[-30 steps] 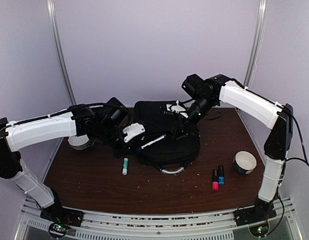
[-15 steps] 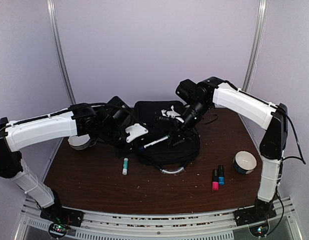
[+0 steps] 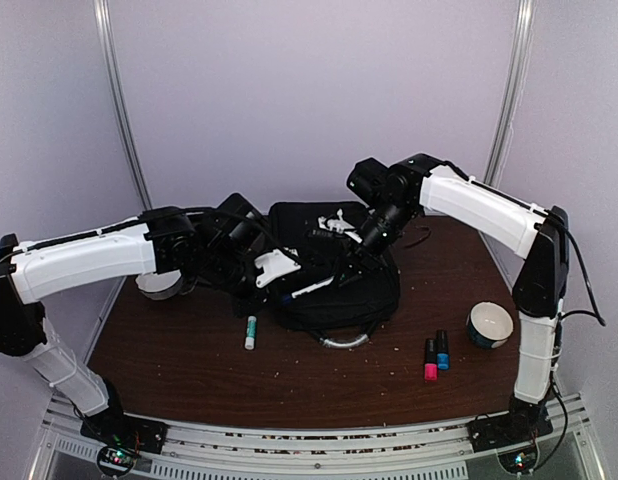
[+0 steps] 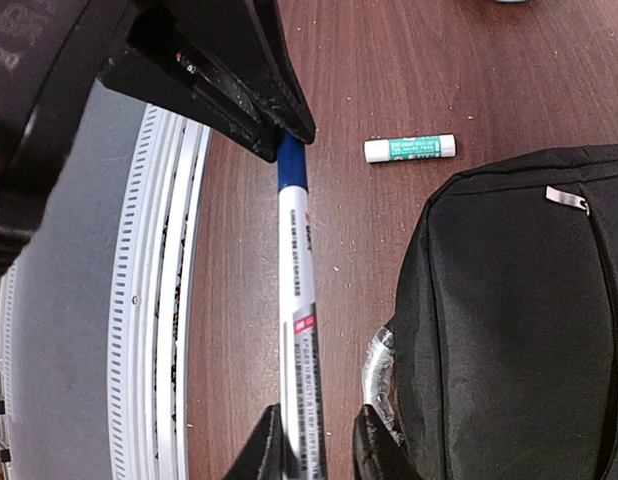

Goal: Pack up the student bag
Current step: Pass from the left arm to the right, then place the pen in the second largest pocket of the bag.

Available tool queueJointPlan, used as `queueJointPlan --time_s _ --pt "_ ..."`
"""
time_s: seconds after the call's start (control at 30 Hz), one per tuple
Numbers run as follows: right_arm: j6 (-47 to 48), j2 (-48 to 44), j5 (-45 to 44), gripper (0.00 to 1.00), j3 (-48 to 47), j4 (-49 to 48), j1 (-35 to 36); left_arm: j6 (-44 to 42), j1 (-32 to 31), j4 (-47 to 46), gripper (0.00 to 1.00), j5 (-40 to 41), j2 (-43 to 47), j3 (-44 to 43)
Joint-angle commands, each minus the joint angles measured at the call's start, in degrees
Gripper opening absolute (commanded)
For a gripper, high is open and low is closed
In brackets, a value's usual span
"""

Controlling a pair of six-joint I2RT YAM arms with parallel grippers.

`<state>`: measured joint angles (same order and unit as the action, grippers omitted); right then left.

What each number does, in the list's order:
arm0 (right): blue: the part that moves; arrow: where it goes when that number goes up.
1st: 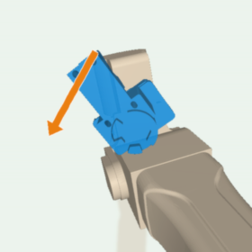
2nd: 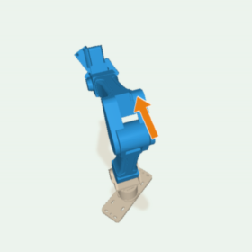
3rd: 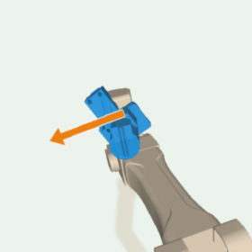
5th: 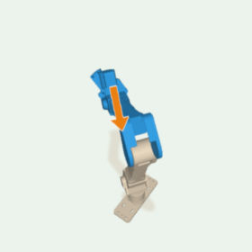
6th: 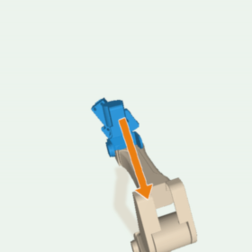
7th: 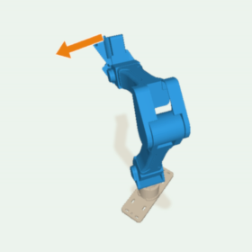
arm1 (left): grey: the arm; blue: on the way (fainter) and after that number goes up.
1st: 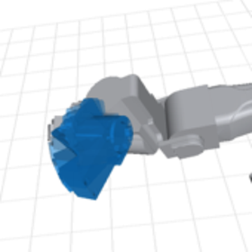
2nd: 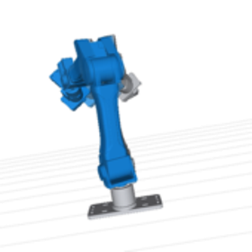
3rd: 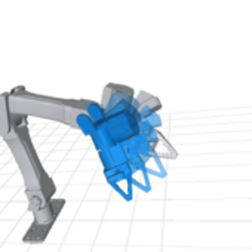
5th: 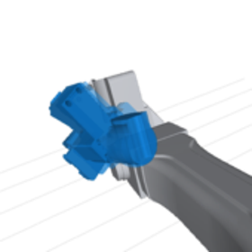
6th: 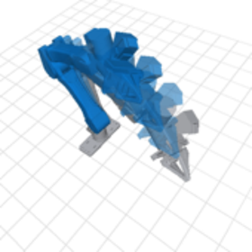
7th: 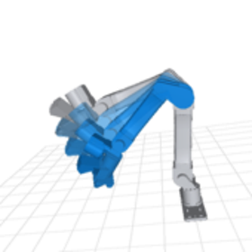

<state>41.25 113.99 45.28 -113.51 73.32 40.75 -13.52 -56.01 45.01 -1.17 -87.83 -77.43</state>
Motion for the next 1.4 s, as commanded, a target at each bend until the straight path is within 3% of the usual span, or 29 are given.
queueJointPlan --time_s 0.0,0.17,0.3,0.6,0.7,0.83,0.97,1.13,1.37 --pt "-0.81 1.22 0.92 0.22 -1.88 0.71 0.13 -1.22 -0.48 -0.72 0.08 0.21 -0.72 -1.32" --pt "-0.45 1.14 0.38 0.19 -1.80 1.58 0.12 -1.35 -0.59 -0.71 0.08 0.45 -1.08 -1.54" --pt "0.11 0.98 0.84 0.10 -1.75 2.63 0.12 -1.47 -0.64 -0.67 0.08 1.03 -1.87 -1.75" --pt "-7.49 -4.90 0.69 0.06 8.47 -4.46 -2.84 1.77 -0.59 -7.04 0.42 7.16 -0.78 0.66" --pt "-14.06 -9.62 -0.06 0.06 16.10 -11.48 -5.98 2.98 -0.59 -10.06 0.47 8.77 0.52 2.13" --pt "-24.23 -17.40 -7.69 0.06 27.27 -24.41 -9.86 5.08 -0.59 -15.32 0.48 11.70 2.57 5.43" --pt "-28.64 -23.42 -18.41 0.06 35.41 -31.29 -10.34 7.91 -0.51 -18.16 0.48 14.92 2.37 6.55" --pt "-32.71 -26.26 -26.47 0.06 40.38 -35.42 -10.17 11.17 -0.33 -20.76 0.48 16.90 2.06 7.81" --pt "-37.40 -25.28 -30.24 0.07 42.60 -37.30 -8.84 13.93 0.09 -22.54 0.48 19.72 3.29 9.98"
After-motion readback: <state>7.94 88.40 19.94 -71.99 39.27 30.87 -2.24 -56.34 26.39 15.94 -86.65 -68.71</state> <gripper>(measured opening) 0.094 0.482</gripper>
